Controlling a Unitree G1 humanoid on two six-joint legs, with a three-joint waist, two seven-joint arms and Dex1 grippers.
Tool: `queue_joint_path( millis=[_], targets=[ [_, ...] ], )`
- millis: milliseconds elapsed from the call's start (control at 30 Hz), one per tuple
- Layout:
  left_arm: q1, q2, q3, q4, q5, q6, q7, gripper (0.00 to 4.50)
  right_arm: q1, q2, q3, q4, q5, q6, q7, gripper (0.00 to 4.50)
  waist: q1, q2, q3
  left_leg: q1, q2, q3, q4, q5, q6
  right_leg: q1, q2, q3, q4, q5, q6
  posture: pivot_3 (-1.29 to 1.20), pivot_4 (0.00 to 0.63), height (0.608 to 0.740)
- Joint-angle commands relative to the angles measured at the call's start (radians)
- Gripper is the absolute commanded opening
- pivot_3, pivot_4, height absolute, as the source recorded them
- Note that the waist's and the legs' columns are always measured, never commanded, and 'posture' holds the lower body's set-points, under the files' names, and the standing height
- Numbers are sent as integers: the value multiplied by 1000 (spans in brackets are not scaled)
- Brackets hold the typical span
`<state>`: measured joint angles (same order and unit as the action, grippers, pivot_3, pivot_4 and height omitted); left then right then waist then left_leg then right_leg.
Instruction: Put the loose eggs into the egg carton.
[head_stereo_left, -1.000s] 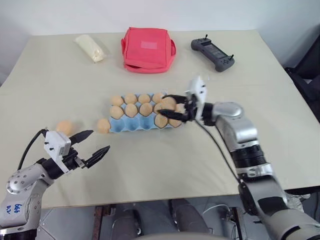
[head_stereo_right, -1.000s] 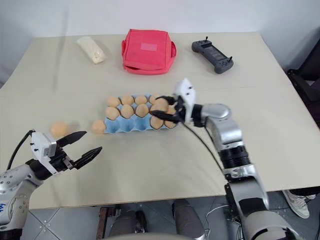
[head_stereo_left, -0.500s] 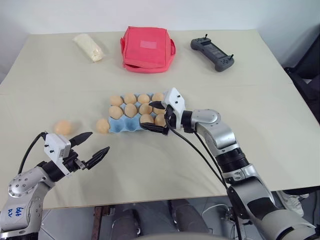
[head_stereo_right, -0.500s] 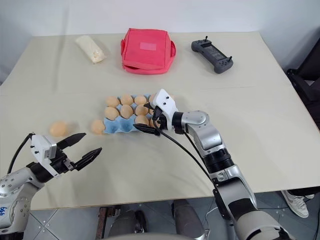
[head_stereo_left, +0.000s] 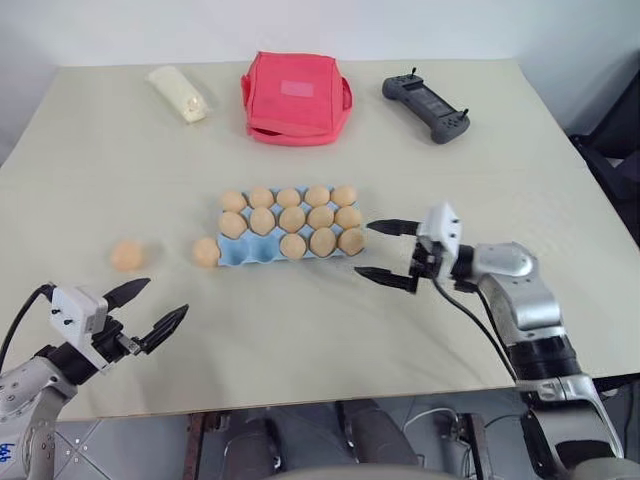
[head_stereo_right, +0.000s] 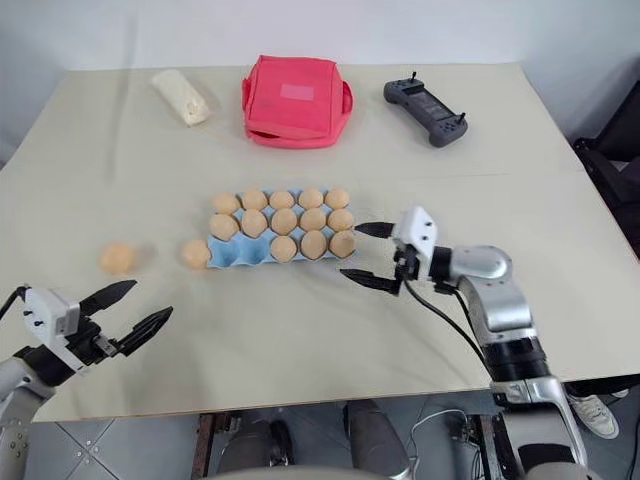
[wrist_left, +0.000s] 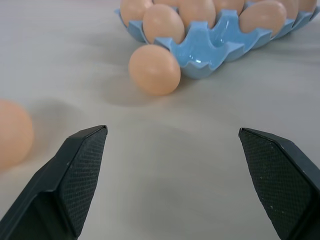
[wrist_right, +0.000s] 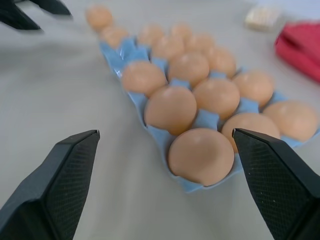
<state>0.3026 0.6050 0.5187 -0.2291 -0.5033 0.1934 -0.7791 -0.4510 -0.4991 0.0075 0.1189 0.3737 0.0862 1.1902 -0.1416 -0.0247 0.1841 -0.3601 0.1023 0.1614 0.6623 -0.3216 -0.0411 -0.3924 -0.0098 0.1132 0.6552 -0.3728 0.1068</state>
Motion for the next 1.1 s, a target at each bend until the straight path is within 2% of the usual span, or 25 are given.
queue_joint_path(
  millis=[33,133,433,733,1100],
  targets=[
    [34,-5,50,1,-2,-27,5,4500,39,-41,-64,-52,80,-12,59,4452,1,-1,1,0,0,0,0,0,0,1,0,0,0,0,0,0,150,740],
    [31,-10,38,0,9,-36,17,4500,80,-68,-64,-44,63,-54,79,4452,4,-2,1,0,-1,0,1,0,2,1,-1,0,0,0,0,0,150,740],
    [-192,21,-139,137,121,-64,17,4500,89,-51,-55,-63,55,-78,40,4452,17,-3,1,1,-3,0,2,1,3,3,0,0,0,0,0,0,150,740],
    [-428,-41,-279,360,212,-129,46,4500,77,-39,-36,-97,66,-47,19,4452,23,-3,1,2,-1,1,2,1,2,0,0,0,4,0,1,0,150,740],
    [-607,-77,-353,560,264,-223,32,4500,81,-33,-27,-119,74,-30,-7,4452,41,-3,1,2,-3,2,7,2,3,1,0,0,7,1,1,0,150,740]
  ],
)
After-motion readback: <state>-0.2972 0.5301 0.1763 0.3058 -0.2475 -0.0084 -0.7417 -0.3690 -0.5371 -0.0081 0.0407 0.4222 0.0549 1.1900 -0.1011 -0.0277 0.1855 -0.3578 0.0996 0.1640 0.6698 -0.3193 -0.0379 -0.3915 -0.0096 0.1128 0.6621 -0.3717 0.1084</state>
